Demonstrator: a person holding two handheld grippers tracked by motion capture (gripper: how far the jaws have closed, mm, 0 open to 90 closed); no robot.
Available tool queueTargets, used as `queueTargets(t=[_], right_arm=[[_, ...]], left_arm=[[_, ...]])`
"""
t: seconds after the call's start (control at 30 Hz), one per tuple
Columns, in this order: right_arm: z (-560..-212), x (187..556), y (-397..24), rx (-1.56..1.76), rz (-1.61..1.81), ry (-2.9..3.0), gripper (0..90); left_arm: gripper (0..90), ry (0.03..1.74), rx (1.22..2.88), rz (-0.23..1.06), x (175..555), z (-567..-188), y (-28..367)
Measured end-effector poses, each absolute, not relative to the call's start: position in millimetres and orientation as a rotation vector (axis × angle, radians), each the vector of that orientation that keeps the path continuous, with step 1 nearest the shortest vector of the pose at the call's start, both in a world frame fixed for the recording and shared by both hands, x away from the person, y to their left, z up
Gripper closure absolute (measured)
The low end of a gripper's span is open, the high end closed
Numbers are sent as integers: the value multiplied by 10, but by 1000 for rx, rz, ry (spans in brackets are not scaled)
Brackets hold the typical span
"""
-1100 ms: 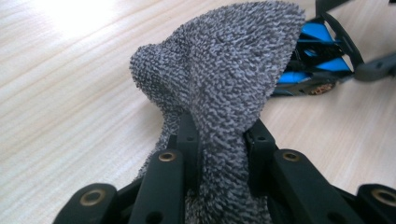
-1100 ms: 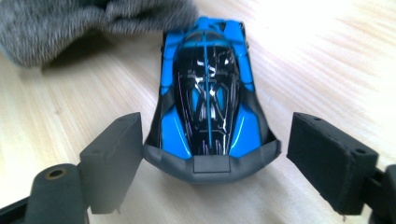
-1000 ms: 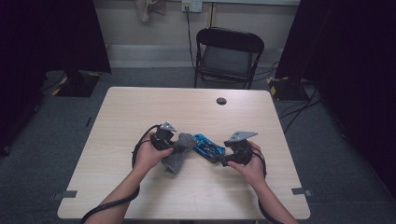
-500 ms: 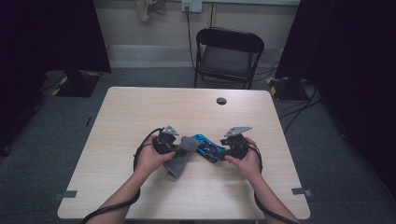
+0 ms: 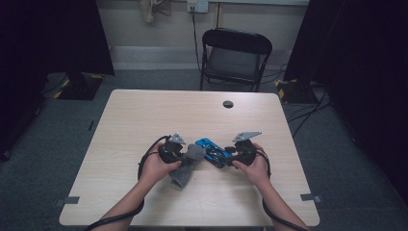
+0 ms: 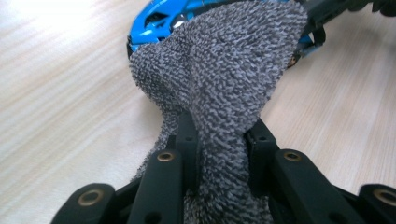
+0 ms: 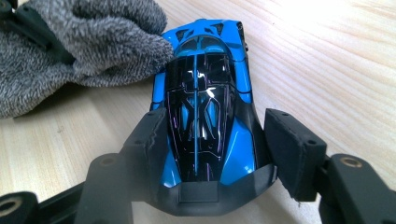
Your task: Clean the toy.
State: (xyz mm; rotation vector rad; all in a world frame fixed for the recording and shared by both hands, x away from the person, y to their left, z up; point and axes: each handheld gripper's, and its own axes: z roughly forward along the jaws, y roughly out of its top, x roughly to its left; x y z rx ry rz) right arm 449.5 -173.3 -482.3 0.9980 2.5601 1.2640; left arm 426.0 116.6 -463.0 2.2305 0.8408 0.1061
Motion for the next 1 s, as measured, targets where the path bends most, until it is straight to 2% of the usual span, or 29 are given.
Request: queueTargets(t=[0.17,0.43,0.63,0.73,1.0], right_arm=[[-4776,4500,-1692,984,1196,2563,339],[-4736,4550,-1607,977,1214,2557,324],[-4755,4604,-1529,983,1193,2569,339],[-4769,4630,-1526,1008,1220,2583,382],[-4780,4637,-1532,1040,1228,2582,380]], left_arm=[[721,838,2234,101,4258,-4650,1154],[720,839,2240,93,4255,-4688,1138],[721,836,2245,89,4251,-4700,1109],[724,829,2252,85,4239,-4694,1096],[734,733,2261,49,4085,-4576,926]])
